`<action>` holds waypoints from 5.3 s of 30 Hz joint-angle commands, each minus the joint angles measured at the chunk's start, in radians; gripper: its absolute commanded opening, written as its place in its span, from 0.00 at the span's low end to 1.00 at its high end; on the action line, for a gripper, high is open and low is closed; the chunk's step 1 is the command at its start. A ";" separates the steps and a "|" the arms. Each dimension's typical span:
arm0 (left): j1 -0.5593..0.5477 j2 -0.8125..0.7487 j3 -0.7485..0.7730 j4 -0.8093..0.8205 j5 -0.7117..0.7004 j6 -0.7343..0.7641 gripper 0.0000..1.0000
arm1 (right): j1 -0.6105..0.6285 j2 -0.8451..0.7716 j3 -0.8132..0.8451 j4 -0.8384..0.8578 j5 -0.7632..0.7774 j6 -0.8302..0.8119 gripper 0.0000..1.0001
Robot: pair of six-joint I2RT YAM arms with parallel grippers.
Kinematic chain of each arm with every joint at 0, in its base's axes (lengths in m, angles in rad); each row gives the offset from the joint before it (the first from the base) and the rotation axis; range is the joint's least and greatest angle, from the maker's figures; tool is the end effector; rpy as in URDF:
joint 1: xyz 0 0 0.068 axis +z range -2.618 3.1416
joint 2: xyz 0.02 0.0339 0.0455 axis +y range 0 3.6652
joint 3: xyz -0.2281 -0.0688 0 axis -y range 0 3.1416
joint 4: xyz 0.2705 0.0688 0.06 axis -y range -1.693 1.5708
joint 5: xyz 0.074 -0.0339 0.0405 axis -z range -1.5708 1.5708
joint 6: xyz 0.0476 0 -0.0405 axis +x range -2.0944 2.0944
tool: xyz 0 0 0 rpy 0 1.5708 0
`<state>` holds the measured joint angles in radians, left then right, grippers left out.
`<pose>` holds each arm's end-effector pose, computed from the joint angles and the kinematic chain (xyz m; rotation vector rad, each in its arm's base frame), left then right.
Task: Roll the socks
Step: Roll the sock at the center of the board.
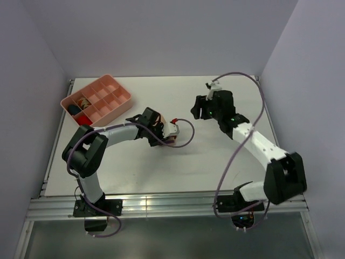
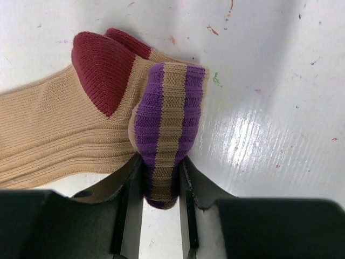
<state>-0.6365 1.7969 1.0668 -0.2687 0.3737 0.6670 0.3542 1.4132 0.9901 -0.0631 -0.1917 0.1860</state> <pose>0.2926 -0.2379 0.1006 1.6450 1.9244 -0.4665 0.3366 0.1341 0.2260 -0.2957 2.0688 0.5288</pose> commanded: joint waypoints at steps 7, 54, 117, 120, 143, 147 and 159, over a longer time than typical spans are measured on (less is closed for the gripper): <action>0.040 0.078 0.079 -0.188 0.146 -0.086 0.00 | 0.018 -0.458 -0.263 0.209 0.190 -0.069 0.66; 0.139 0.469 0.433 -0.644 0.263 -0.060 0.00 | 0.629 0.187 -0.202 0.276 0.416 -0.704 0.67; 0.166 0.409 0.363 -0.633 0.171 -0.036 0.00 | 0.569 0.291 -0.004 0.088 0.337 -0.646 0.63; 0.170 0.404 0.357 -0.635 0.157 -0.029 0.00 | 0.569 0.320 0.011 0.071 0.331 -0.631 0.63; 0.189 0.400 0.358 -0.661 0.177 0.019 0.00 | 0.578 0.428 0.084 -0.099 0.410 -0.641 0.61; 0.187 0.407 0.371 -0.670 0.183 0.020 0.00 | 0.580 0.441 0.082 -0.124 0.396 -0.660 0.62; 0.187 0.403 0.367 -0.664 0.188 0.013 0.00 | 0.575 0.463 0.110 -0.161 0.356 -0.681 0.59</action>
<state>-0.4549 2.1178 1.4925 -0.8200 0.7712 0.6342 0.9337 1.8473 1.0832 -0.1497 0.1921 -0.4999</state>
